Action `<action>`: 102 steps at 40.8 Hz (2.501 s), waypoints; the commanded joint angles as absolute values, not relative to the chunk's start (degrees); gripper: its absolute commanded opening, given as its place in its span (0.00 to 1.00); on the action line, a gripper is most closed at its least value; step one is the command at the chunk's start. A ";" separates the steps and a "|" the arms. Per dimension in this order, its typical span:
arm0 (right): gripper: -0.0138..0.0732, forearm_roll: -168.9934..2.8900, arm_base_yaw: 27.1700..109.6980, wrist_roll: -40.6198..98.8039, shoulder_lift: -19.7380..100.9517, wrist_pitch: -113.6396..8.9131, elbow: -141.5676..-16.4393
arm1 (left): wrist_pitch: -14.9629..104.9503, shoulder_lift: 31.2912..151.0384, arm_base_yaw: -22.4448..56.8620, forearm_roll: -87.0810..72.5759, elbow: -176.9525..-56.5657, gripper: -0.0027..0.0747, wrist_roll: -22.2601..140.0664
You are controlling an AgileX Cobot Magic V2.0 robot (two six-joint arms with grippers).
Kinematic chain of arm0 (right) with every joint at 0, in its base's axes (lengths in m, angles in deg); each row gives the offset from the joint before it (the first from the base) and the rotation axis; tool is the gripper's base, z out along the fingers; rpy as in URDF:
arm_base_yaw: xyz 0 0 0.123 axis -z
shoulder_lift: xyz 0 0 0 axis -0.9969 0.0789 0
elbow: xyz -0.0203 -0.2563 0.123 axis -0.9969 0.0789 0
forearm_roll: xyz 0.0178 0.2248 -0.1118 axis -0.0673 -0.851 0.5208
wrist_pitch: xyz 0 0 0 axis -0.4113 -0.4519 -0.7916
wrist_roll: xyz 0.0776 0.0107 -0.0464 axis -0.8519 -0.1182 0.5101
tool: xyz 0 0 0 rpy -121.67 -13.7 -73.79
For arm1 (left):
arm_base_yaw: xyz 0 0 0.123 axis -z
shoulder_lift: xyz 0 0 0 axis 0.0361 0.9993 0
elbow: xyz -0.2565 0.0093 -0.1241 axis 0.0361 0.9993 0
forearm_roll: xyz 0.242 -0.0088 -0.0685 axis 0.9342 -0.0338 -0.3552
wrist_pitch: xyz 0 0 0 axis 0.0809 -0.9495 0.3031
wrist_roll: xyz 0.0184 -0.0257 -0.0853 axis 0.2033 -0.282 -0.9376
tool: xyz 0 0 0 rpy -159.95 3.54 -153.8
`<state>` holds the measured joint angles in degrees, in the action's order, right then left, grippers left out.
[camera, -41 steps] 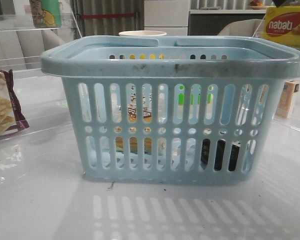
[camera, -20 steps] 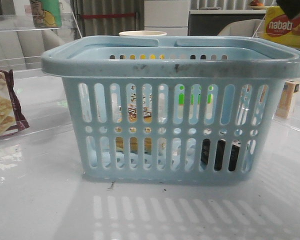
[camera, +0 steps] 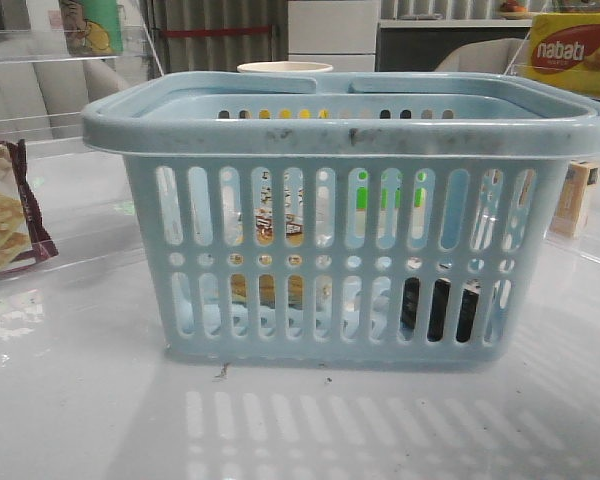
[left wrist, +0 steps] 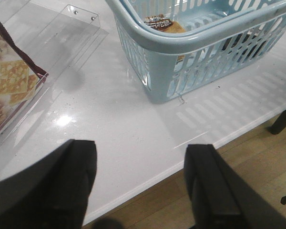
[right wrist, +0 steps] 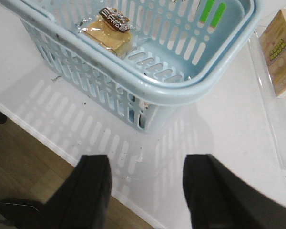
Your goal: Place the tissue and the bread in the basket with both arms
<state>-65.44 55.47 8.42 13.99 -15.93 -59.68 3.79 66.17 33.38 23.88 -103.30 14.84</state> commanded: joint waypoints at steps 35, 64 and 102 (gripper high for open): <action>0.22 -64.12 55.49 8.17 2.58 -14.14 -54.24 | 7.92 66.29 33.62 24.28 -104.70 0.15 14.18; 0.22 -64.12 55.49 8.17 2.58 -14.14 -54.24 | 18.71 59.69 18.66 24.96 -98.86 0.15 14.84; 0.22 -64.12 55.49 8.17 2.58 -14.08 -54.24 | 54.72 32.20 -0.58 19.72 -59.02 0.15 14.95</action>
<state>-65.05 55.47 8.22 2.06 -10.39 -52.89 49.72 33.21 -0.62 20.22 -58.97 15.05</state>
